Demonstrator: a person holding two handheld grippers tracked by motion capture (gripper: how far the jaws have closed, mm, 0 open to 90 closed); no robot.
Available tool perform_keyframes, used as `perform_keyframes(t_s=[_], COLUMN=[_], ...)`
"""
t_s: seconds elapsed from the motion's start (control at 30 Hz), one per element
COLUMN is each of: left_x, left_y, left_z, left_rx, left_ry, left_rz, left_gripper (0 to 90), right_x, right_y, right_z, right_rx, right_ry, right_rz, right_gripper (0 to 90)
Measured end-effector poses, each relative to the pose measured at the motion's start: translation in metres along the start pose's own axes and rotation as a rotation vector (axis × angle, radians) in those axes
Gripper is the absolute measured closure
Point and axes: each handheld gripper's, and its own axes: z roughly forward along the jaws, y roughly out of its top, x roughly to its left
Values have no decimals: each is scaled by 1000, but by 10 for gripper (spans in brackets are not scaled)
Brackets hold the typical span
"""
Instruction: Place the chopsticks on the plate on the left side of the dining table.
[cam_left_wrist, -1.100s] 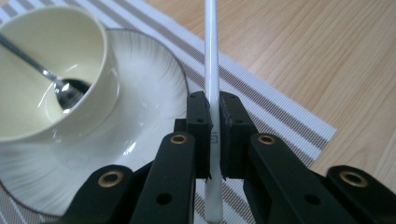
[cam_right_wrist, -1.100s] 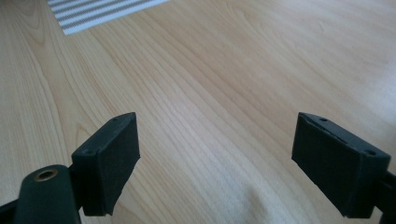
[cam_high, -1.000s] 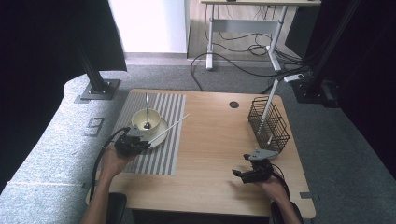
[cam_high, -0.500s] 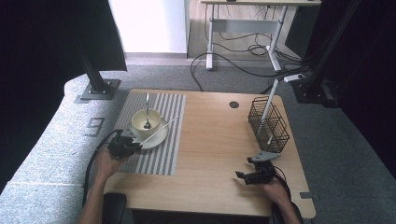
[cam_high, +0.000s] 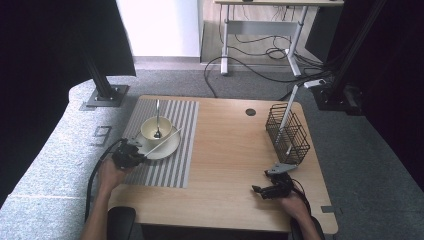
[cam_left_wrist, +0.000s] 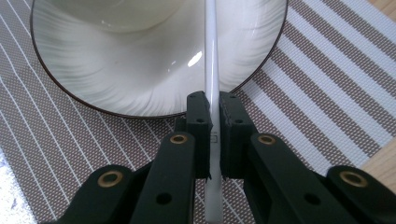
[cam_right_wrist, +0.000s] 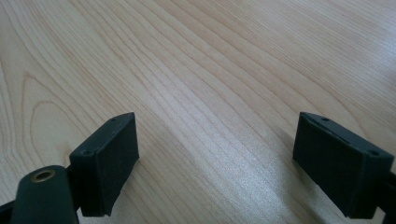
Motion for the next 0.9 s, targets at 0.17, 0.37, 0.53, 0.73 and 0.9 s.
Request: perform_keyframes(t_s=[0.17, 0.37, 0.53, 0.73, 0.9], left_x=[2, 3, 5, 7, 7], left_y=[1, 1, 1, 0, 0], left_z=[5, 7, 8, 8, 6], left_rx=[21, 37, 45, 58, 52], left_ry=[6, 8, 26, 41, 45], left_rz=[7, 16, 27, 26, 22], left_gripper=[842, 838, 825, 779, 759], right_x=[2, 3, 3, 3, 3], right_y=[0, 1, 1, 1, 1], right_z=[1, 1, 2, 2, 2], right_rx=[11, 14, 15, 17, 17], right_ry=[-15, -19, -19, -18, -18], right_rz=[-26, -35, -38, -39, -40], right_gripper=[131, 130, 130, 129, 128])
